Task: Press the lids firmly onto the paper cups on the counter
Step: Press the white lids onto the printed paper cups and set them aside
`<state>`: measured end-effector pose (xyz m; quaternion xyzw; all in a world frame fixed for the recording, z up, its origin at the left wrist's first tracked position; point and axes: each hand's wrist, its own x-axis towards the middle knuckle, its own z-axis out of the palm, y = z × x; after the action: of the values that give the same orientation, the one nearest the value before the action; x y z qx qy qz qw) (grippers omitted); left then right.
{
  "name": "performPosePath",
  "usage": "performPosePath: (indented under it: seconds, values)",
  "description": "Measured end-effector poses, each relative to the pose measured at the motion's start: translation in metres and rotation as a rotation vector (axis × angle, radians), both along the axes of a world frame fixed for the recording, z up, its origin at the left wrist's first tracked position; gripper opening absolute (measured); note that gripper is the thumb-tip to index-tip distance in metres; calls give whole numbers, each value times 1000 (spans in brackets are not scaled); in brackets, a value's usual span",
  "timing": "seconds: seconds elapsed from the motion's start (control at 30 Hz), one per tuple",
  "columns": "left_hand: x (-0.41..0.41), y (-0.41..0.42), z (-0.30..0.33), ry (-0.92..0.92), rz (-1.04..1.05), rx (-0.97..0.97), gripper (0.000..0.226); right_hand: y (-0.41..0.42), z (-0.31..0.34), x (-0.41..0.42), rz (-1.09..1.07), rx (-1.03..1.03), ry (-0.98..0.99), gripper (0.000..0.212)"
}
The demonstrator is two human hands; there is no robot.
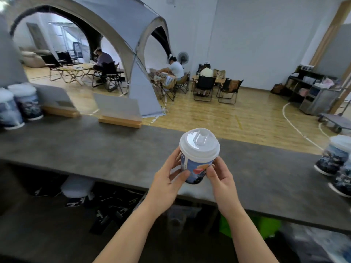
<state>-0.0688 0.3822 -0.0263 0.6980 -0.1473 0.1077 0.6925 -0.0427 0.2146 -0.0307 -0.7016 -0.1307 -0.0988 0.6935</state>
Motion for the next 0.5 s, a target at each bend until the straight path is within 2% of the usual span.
performPosePath:
  seconds: [0.23, 0.33, 0.5]
  values:
    - [-47, 159, -15, -13, 242, -39, 59, 176, -6, -24, 176, 18, -16, 56]
    - [-68, 209, -18, 9, 330, -123, 55, 236, -9, -33, 274, -9, 0, 46]
    - [-82, 275, -15, 25, 474, -190, 56, 314, -7, -38, 397, -22, 6, 44]
